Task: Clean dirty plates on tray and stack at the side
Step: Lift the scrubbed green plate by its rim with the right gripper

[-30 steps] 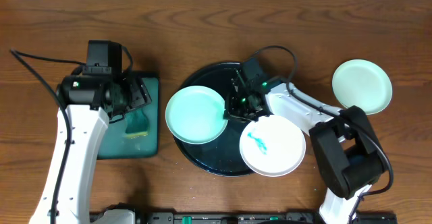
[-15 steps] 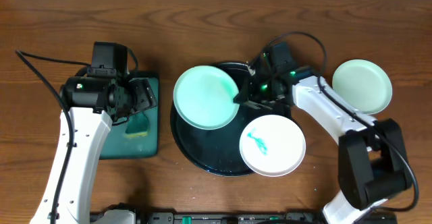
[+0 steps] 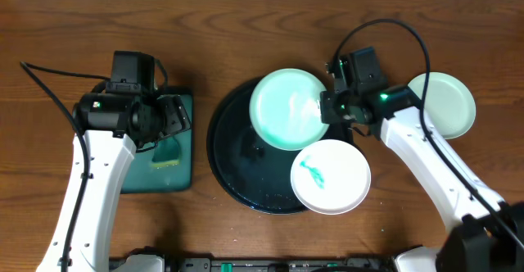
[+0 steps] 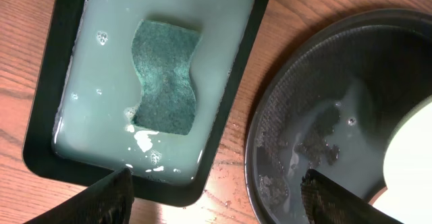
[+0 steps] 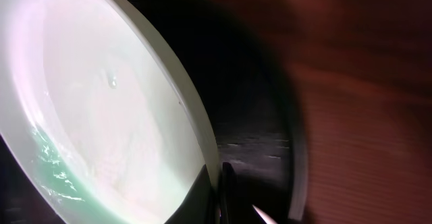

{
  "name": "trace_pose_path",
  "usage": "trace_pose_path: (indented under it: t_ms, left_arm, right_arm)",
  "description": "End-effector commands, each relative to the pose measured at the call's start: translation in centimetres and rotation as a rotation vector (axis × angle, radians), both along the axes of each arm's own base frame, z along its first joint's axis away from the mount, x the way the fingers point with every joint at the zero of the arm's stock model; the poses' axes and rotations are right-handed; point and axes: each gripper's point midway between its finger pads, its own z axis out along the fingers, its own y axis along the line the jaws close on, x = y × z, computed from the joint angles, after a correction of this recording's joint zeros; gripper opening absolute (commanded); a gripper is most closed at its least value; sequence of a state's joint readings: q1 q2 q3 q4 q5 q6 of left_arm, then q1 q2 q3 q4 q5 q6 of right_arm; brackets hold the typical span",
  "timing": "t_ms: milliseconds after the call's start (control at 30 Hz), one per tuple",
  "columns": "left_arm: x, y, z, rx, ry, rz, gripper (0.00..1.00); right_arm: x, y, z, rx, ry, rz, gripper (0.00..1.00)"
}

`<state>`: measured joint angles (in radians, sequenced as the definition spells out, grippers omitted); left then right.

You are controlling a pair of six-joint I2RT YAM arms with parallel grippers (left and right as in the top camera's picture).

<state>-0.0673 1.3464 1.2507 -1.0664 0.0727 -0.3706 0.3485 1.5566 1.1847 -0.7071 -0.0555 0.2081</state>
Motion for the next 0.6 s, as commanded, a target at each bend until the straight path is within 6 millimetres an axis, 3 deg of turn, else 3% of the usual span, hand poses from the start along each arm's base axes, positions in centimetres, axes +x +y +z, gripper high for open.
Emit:
trace_pose_path:
  t_ms: [0,267,433,567]
  left_arm:
    - [0.0,0.0,0.0,-0.003,0.0,0.011,0.8]
    - [0.0,0.0,0.0,-0.004,0.0,0.011,0.8]
    - [0.0,0.0,0.0,-0.004,0.0,0.011,0.8]
    - [0.0,0.0,0.0,-0.004,0.0,0.011,0.8]
  right_arm:
    - [1.1,-2.6,2.9,-0.219,-0.147,0.017,0.01]
    - [1.3,-3.0,5.1,-0.527,-0.279,0.067,0.01]
    - [1.1,-2.7,8.2,-0.8,-0.412,0.087,0.01]
    - [0.1,-1.3,11.5,-1.04,-0.525,0.121,0.01]
